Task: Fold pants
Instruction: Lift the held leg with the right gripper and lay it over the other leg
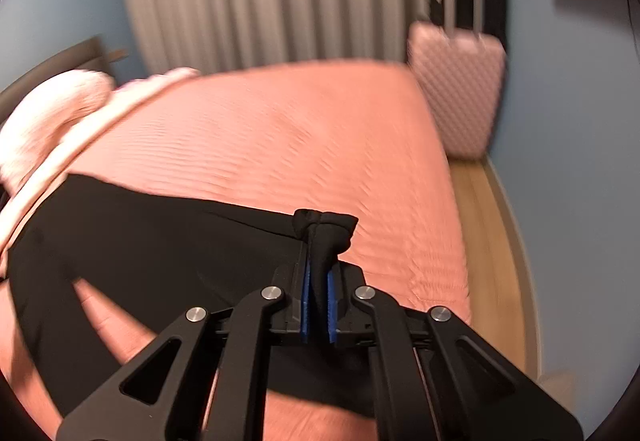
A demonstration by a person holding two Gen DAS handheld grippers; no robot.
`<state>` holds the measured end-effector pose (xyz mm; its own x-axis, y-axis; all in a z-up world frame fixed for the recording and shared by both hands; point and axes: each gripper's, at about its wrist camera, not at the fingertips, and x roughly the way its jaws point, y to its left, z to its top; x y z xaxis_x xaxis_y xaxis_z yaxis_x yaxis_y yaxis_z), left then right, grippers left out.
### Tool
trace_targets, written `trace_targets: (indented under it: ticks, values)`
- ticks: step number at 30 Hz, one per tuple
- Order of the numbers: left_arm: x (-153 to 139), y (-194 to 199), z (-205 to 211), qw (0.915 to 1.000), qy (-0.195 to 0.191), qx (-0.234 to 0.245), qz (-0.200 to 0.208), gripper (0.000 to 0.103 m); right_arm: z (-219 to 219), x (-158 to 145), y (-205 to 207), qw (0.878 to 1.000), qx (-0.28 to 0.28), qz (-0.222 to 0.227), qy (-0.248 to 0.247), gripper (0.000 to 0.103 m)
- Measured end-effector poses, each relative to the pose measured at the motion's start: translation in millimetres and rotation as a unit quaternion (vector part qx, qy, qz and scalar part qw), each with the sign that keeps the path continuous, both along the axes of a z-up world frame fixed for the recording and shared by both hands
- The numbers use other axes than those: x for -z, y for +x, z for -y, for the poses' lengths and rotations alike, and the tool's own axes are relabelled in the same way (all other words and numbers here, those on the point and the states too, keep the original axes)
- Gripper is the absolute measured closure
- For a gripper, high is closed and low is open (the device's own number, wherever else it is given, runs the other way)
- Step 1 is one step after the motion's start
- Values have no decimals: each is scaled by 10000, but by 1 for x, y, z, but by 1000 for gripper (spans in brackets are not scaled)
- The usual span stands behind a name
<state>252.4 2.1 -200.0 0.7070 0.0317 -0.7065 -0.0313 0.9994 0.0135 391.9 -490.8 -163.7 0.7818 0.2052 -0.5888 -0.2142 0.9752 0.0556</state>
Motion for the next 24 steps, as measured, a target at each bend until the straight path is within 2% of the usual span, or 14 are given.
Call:
trace_targets:
  ticks: [4, 8, 10, 11, 15, 17, 18, 19, 21, 22, 23, 24]
  values:
    - [-18, -20, -14, 9998, 18, -153, 147, 5, -29, -40, -68, 9957, -690, 314, -524, 98]
    - [-36, -43, -28, 9989, 49, -358, 287, 5, -65, -36, -132, 9793, -1307, 92, -1541, 98]
    - [-42, -53, -36, 9984, -12, -465, 317, 5, -75, -21, -154, 9696, -1520, -101, -1914, 98]
    - [-45, -58, -40, 9981, -78, -520, 327, 5, -82, -7, -166, 9601, -1654, -188, -2248, 98]
    - [-48, -72, -50, 9970, -84, -705, 322, 5, -77, 61, -180, 9513, -1815, -937, -2310, 95]
    - [-46, -75, -52, 9969, 8, -750, 240, 5, -67, 92, -184, 9482, -1681, -1332, -2343, 92]
    - [-46, -75, -53, 9970, 50, -748, 213, 5, -60, 101, -185, 9488, -1576, -1561, -2249, 77]
    - [-46, -76, -55, 9971, 92, -725, 210, 5, -53, 107, -188, 9493, -1372, -1644, -2300, 72]
    - [-48, -75, -63, 9968, 296, -693, 250, 5, -32, 95, -203, 9596, -699, -1572, -2228, 45]
    - [-49, -73, -68, 9968, 395, -641, 272, 5, -25, 84, -207, 9638, -429, -1512, -2154, 42]
    - [-50, -69, -76, 9963, 535, -612, 286, 5, -17, 58, -216, 9724, 61, -1276, -1952, 41]
    - [-50, -66, -82, 9960, 605, -599, 288, 5, -18, 40, -218, 9779, 280, -1069, -1777, 40]
